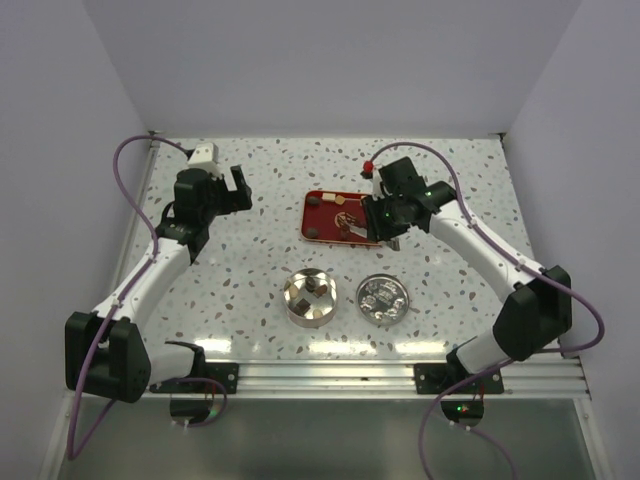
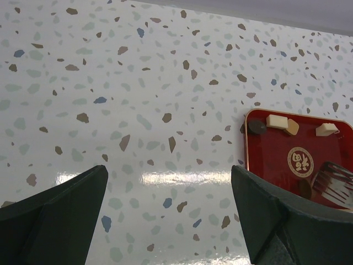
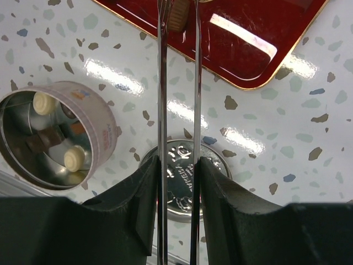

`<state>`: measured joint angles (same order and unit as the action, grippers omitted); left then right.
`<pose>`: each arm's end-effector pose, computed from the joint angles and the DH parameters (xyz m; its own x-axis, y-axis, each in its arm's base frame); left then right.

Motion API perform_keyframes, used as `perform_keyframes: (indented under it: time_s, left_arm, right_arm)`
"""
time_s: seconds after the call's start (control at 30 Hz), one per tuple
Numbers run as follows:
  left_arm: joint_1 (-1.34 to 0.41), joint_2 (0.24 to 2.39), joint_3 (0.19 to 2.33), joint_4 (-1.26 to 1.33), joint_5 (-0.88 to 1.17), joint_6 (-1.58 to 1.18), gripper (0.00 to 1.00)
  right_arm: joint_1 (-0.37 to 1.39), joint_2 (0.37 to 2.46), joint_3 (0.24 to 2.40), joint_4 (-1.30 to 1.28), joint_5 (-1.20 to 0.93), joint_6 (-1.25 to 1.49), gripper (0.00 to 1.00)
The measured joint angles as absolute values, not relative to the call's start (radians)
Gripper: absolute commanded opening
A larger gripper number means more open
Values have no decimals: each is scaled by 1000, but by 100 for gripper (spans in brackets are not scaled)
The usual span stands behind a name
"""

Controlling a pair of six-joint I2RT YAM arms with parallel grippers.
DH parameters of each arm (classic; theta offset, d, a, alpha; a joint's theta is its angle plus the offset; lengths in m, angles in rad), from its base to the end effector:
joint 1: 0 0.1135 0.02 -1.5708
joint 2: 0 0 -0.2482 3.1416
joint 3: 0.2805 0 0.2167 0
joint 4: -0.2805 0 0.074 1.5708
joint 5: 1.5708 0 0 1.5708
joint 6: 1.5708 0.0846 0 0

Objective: Pack the chocolate

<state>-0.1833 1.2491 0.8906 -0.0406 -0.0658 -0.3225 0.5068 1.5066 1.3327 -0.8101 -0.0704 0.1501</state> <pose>0.2995 -0.0499 0.2705 -0.4011 -0.2473 -0.8820 -0.0051 0.9635 -0.2678 0.2657 0.1543 0.2524 -0.7974 -0.2720 -0.5387 -0.4035 0.9041 0.1407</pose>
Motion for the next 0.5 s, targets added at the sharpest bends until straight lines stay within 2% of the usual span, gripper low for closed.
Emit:
perform_keyframes:
  time_s: [0.4,0.5]
  left_arm:
    - [-183,1249,891,-41,-65,-323,100]
    - [-183,1249,891,-41,-65,-323,100]
  right_arm:
    - [508,1542,1295,-797,-99,166,37]
    - [509,1552,1295,-790,-101,167,34]
